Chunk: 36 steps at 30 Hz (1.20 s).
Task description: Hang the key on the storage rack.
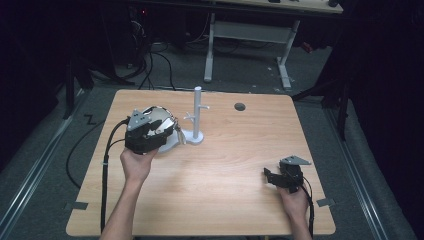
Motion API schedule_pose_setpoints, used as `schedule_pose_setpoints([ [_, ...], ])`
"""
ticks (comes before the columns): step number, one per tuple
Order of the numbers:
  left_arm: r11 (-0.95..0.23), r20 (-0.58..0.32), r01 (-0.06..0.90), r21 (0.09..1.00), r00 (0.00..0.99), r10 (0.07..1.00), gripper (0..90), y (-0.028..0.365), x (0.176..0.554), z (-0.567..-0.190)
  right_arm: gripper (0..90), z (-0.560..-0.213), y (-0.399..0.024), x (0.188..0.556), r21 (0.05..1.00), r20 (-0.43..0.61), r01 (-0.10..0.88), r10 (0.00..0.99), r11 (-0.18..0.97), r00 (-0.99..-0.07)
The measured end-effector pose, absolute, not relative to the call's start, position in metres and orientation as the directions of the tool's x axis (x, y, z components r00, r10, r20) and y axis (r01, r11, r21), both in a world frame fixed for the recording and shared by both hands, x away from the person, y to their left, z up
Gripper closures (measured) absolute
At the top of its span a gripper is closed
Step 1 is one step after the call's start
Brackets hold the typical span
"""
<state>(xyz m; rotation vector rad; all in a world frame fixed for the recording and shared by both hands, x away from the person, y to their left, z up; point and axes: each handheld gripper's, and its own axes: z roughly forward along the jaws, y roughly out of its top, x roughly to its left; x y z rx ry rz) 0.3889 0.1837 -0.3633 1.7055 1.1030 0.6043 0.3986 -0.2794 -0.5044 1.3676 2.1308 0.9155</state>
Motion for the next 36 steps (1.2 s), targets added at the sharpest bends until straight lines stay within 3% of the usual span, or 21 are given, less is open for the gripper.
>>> schedule_pose_setpoints([
  [36,-0.159,-0.076,0.425,0.891,0.485,0.871,50.8,0.167,0.410,-0.365,29.1,-0.504,-0.280,0.399,0.732,-0.015,0.616,0.911,0.290,-0.412],
])
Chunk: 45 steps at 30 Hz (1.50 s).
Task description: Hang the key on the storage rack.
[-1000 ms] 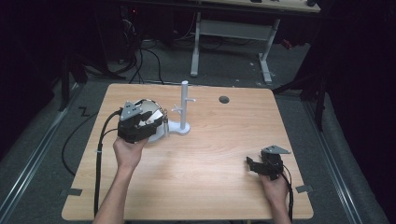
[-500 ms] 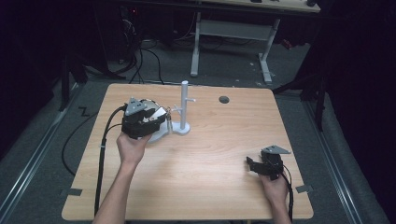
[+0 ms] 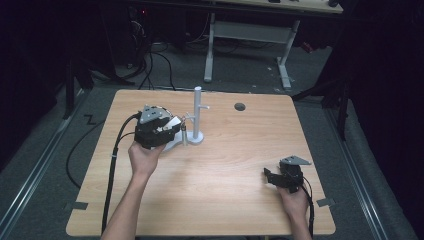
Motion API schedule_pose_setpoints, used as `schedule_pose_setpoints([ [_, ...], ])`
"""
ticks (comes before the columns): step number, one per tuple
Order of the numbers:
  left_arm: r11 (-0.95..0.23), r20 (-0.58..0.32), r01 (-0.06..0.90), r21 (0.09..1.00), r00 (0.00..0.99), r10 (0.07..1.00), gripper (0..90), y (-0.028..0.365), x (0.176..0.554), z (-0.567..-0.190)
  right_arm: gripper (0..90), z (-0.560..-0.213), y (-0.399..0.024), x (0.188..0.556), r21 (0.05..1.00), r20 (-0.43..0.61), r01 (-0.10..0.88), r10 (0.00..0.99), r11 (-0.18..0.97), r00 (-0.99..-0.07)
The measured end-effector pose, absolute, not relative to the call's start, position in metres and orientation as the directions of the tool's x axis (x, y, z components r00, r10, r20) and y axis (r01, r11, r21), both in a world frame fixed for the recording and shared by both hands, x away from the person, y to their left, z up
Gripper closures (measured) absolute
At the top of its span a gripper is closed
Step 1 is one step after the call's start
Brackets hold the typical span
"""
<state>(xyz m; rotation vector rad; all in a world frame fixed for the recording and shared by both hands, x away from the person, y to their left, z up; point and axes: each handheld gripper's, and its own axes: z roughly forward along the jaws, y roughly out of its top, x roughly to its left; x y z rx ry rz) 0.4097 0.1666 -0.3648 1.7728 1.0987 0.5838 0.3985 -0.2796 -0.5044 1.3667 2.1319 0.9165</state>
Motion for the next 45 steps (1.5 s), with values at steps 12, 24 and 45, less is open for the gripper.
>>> schedule_pose_setpoints([
  [12,-0.144,-0.095,0.450,0.882,0.467,0.879,50.8,0.167,0.420,-0.372,29.0,-0.504,-0.280,0.399,0.732,-0.015,0.616,0.911,0.290,-0.412],
  [24,-0.119,-0.114,0.456,0.882,0.452,0.885,50.8,0.166,0.428,-0.377,29.0,-0.504,-0.280,0.399,0.732,-0.015,0.616,0.911,0.291,-0.412],
  [45,-0.103,-0.117,0.439,0.892,0.444,0.888,50.7,0.158,0.431,-0.371,29.0,-0.504,-0.279,0.398,0.731,-0.014,0.618,0.912,0.289,-0.410],
])
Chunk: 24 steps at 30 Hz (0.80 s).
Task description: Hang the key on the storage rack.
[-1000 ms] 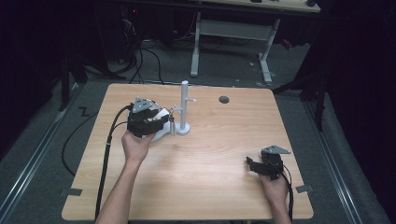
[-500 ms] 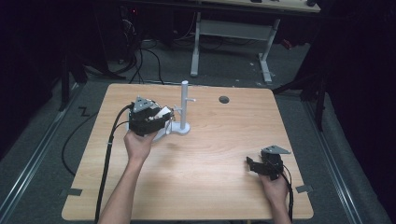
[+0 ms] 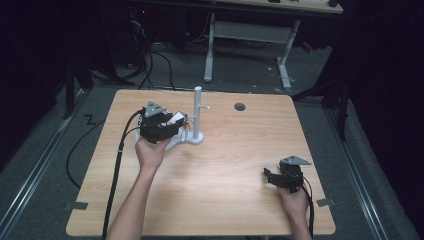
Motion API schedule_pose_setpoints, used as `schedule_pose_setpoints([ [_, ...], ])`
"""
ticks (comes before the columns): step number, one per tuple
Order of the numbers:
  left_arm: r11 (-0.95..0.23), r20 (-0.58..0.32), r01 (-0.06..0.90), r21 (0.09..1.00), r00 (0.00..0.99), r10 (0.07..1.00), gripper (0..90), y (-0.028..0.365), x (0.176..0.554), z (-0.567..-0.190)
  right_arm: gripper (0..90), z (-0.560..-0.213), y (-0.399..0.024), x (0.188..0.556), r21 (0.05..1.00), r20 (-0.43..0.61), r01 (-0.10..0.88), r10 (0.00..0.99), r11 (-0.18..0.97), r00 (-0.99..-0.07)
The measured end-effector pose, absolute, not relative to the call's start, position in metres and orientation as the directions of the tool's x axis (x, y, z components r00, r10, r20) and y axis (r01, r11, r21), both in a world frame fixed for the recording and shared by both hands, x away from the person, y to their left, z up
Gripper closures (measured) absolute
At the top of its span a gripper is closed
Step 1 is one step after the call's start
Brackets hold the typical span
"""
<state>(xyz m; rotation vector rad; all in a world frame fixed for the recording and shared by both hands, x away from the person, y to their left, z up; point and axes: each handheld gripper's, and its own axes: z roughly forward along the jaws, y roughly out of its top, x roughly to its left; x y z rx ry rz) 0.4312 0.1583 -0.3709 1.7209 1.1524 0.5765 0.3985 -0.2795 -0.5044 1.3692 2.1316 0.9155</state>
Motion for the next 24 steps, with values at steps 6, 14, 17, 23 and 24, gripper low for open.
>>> schedule_pose_setpoints([
  [6,-0.118,-0.091,0.430,0.895,0.435,0.896,50.6,0.155,0.431,-0.371,29.1,-0.504,-0.279,0.398,0.731,-0.014,0.618,0.912,0.289,-0.410],
  [14,-0.168,-0.018,0.402,0.900,0.418,0.908,50.5,0.146,0.422,-0.369,29.0,-0.504,-0.279,0.398,0.732,-0.015,0.617,0.911,0.290,-0.411],
  [17,-0.188,0.019,0.394,0.900,0.395,0.918,50.5,0.140,0.418,-0.369,29.1,-0.504,-0.280,0.398,0.732,-0.015,0.617,0.912,0.290,-0.411],
  [23,-0.191,0.031,0.386,0.902,0.384,0.923,50.6,0.137,0.416,-0.370,29.0,-0.504,-0.280,0.398,0.732,-0.014,0.617,0.912,0.290,-0.411],
  [24,-0.191,0.031,0.386,0.902,0.384,0.923,50.6,0.137,0.416,-0.370,29.0,-0.504,-0.280,0.398,0.732,-0.014,0.617,0.912,0.290,-0.411],
])
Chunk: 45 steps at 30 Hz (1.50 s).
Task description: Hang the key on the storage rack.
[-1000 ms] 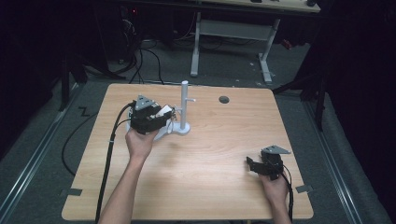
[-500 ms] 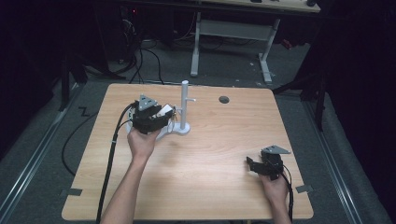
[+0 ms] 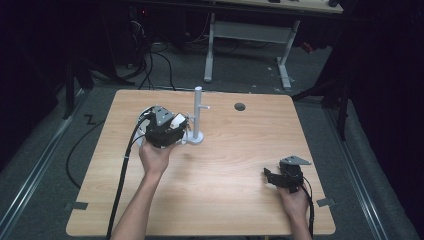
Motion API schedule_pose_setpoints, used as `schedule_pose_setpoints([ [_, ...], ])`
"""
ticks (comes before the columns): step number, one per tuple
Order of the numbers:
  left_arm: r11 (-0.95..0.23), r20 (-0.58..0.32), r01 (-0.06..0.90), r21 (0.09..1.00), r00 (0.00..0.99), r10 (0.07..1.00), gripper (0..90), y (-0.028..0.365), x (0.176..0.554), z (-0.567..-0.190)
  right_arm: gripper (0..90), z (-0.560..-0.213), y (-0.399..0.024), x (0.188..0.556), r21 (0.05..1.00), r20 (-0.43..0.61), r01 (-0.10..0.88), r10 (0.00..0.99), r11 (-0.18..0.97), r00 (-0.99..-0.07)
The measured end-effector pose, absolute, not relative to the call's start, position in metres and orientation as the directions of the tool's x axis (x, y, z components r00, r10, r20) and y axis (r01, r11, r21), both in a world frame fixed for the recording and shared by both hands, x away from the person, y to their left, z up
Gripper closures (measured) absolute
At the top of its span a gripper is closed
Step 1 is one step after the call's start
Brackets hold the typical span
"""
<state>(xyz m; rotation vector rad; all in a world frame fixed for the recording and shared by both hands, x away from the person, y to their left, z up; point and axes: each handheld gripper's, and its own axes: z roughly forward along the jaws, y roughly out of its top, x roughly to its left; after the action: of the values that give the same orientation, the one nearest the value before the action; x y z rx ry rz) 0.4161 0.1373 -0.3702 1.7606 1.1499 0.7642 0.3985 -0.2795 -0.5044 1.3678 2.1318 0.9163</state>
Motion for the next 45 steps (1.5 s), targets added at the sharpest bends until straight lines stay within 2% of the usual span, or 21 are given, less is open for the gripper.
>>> schedule_pose_setpoints([
  [18,-0.073,-0.110,0.416,0.907,0.399,0.911,50.7,0.155,0.436,-0.371,29.0,-0.504,-0.279,0.398,0.731,-0.014,0.618,0.912,0.289,-0.410],
  [24,-0.073,-0.107,0.414,0.907,0.397,0.911,50.7,0.155,0.438,-0.372,29.0,-0.504,-0.279,0.399,0.732,-0.015,0.617,0.911,0.290,-0.411],
  [29,-0.086,-0.106,0.448,0.890,0.387,0.916,50.7,0.155,0.446,-0.380,29.1,-0.504,-0.279,0.398,0.732,-0.015,0.617,0.911,0.290,-0.411],
  [45,-0.075,-0.109,0.414,0.907,0.403,0.909,50.8,0.149,0.440,-0.396,29.0,-0.504,-0.279,0.398,0.732,-0.015,0.616,0.911,0.290,-0.411],
])
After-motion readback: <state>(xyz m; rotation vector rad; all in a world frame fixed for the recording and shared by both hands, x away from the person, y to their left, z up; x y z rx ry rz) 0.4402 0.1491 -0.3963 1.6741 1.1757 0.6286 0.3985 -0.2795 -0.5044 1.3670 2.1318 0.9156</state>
